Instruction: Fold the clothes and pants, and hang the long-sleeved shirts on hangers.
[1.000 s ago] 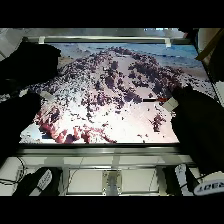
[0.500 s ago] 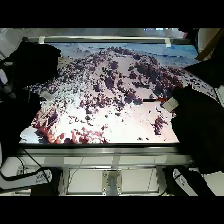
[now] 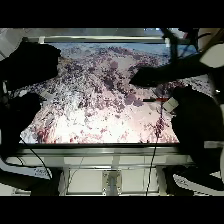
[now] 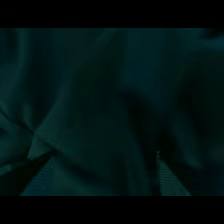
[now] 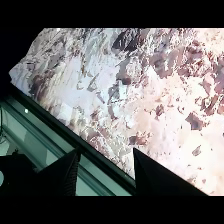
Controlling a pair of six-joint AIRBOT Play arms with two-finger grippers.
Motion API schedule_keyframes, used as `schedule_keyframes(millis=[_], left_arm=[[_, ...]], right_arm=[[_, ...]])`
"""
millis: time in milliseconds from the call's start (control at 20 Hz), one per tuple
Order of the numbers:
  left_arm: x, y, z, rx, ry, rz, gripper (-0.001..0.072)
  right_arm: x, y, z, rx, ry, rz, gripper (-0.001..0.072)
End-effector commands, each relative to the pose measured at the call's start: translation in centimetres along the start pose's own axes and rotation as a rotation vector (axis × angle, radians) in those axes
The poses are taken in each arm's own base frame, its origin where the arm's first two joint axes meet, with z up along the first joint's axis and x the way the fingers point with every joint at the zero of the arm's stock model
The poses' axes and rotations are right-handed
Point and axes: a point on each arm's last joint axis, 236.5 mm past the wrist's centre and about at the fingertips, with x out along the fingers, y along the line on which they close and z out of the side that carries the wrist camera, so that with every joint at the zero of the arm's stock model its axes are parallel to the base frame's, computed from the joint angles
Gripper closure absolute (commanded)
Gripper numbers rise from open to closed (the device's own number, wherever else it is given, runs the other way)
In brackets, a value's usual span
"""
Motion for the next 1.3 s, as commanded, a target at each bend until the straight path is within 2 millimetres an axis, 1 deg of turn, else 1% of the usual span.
schedule_keyframes(millis=[0, 50, 100, 150, 200, 250, 300, 350, 400, 450, 500, 550, 650, 700, 750, 800, 850, 900, 950, 1000, 1050, 1100, 1200, 1250], left_arm=[[2.7, -0.6, -0.8, -0.093, 0.035, -0.115, 0.0015], [3.2, -1.7, -1.0, -0.096, 0.051, -0.156, 0.0048], [3.4, -2.7, -1.3, -0.088, 0.066, -0.189, 0.0339], [3.1, -3.5, -1.4, -0.067, 0.076, -0.209, 0.0684], [2.5, -4.0, -1.7, -0.021, 0.090, -0.214, 0.0695], [1.5, -4.5, -1.9, 0.044, 0.100, -0.218, 0.0695], [0.0, -4.9, -1.8, 0.088, 0.102, -0.220, 0.0695], [-1.9, -5.2, -1.3, 0.103, 0.082, -0.216, 0.0695], [-4.2, -5.6, -0.6, 0.115, 0.038, -0.219, 0.0696], [-6.8, -6.7, 0.1, 0.122, -0.022, -0.244, 0.0696], [-10.2, -8.7, 0.7, 0.127, -0.097, -0.310, 0.0696], [-13.7, -11.5, 1.0, 0.131, -0.168, -0.411, 0.0696], [-21.9, -18.3, 0.7, 0.163, -0.302, -0.675, 0.0695], [-26.0, -21.9, 0.0, 0.214, -0.356, -0.804, 0.0695], [-29.0, -25.1, -1.4, 0.277, -0.376, -0.899, 0.0695], [-31.4, -28.4, -3.4, 0.369, -0.377, -0.973, 0.0695], [-32.8, -31.6, -5.6, 0.467, -0.366, -1.005, 0.0695], [-33.7, -34.4, -8.0, 0.561, -0.346, -1.020, 0.0695], [-34.3, -37.5, -10.8, 0.663, -0.316, -1.033, 0.0695], [-34.5, -40.1, -13.6, 0.757, -0.285, -1.035, 0.0695], [-34.1, -42.6, -16.5, 0.862, -0.252, -1.012, 0.0695], [-33.2, -44.5, -18.9, 0.950, -0.225, -0.971, 0.0695], [-30.9, -47.3, -22.8, 1.100, -0.185, -0.879, 0.0695], [-30.3, -48.1, -24.2, 1.145, -0.171, -0.854, 0.0695]], right_arm=[[5.3, -2.2, 1.5, 0.026, 0.005, -0.020, 0.0322], [5.6, -2.4, 1.8, 0.030, -0.003, -0.021, 0.0322], [5.4, -2.3, 2.1, 0.027, -0.014, -0.020, 0.0322], [5.0, -1.9, 2.1, 0.016, -0.012, -0.017, 0.0322], [4.3, -1.5, 2.2, -0.003, -0.011, -0.023, 0.0322], [3.1, -1.1, 2.5, -0.033, -0.013, -0.038, 0.0323], [1.8, -0.7, 2.7, -0.069, -0.019, -0.060, 0.0323], [0.0, -0.4, 3.1, -0.115, -0.029, -0.098, 0.0323], [-1.9, -0.2, 3.5, -0.152, -0.041, -0.141, 0.0323], [-4.2, 0.1, 3.8, -0.191, -0.061, -0.192, 0.0323], [-6.4, 0.2, 4.1, -0.220, -0.083, -0.244, 0.0323], [-9.0, 0.3, 4.3, -0.245, -0.114, -0.303, 0.0323], [-13.6, 0.2, 4.6, -0.273, -0.200, -0.415, 0.0323], [-15.6, 0.1, 4.4, -0.289, -0.235, -0.463, 0.0323], [-17.5, 0.0, 4.1, -0.295, -0.270, -0.508, 0.0323], [-19.1, -0.1, 3.7, -0.296, -0.298, -0.539, 0.0323], [-20.4, 0.1, 3.2, -0.297, -0.320, -0.562, 0.0323], [-21.4, 0.3, 2.7, -0.298, -0.336, -0.573, 0.0323], [-22.2, 0.5, 2.3, -0.299, -0.347, -0.581, 0.0323], [-22.7, 0.6, 2.0, -0.298, -0.354, -0.587, 0.0323], [-23.0, 0.7, 1.7, -0.299, -0.356, -0.589, 0.0323], [-23.0, 0.6, 1.6, -0.297, -0.352, -0.590, 0.0323], [-22.7, 0.4, 1.4, -0.293, -0.334, -0.592, 0.0322], [-22.4, 0.2, 1.5, -0.303, -0.323, -0.595, 0.0323]])
